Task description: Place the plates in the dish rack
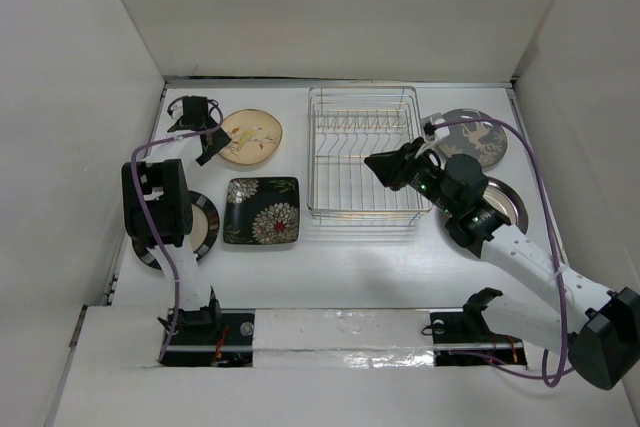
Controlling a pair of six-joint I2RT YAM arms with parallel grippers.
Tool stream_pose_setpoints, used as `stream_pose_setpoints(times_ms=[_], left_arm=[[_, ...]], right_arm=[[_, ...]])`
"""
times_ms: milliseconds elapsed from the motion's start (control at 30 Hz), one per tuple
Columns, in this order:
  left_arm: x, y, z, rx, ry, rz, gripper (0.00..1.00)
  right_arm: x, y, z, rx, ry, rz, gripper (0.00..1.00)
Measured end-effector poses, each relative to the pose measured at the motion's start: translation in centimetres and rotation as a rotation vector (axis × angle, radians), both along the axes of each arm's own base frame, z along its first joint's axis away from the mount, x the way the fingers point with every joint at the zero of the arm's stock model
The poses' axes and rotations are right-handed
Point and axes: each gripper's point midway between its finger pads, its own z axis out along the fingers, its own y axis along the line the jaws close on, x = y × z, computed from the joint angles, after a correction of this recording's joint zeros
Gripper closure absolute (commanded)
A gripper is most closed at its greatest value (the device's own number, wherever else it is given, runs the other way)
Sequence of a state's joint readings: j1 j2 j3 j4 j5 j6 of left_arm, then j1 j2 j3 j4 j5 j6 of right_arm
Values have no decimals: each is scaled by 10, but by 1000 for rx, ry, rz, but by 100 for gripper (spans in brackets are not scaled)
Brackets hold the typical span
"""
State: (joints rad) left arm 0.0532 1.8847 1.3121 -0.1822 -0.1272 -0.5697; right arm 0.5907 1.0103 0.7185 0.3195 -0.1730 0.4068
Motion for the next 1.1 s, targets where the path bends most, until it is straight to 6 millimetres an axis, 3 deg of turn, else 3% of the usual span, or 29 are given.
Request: stream_pose_setpoints(times_ms=[533,700,833,933,1033,1100], left_arm=[[7,-31,-31,-205,-11,7,50],[15,-38,-32,-287,-76,21,53],[19,-38,-32,-327,-120,44,62],[18,-38,-36,-348,-145,66,82],[17,-41,-39,-385,-173,81,86],[18,-42,-39,-405,-194,95,100]], right_arm=[[-1,8,-12,-18,28,45,72],[-3,9,-11,-18,27,56,72],[-3,9,-11,-17,26,56,72],[-3,10,-11,-17,26,60,72],[-4,10,-11,-17,26,63,72],[-4,10,-11,-17,26,64,72]])
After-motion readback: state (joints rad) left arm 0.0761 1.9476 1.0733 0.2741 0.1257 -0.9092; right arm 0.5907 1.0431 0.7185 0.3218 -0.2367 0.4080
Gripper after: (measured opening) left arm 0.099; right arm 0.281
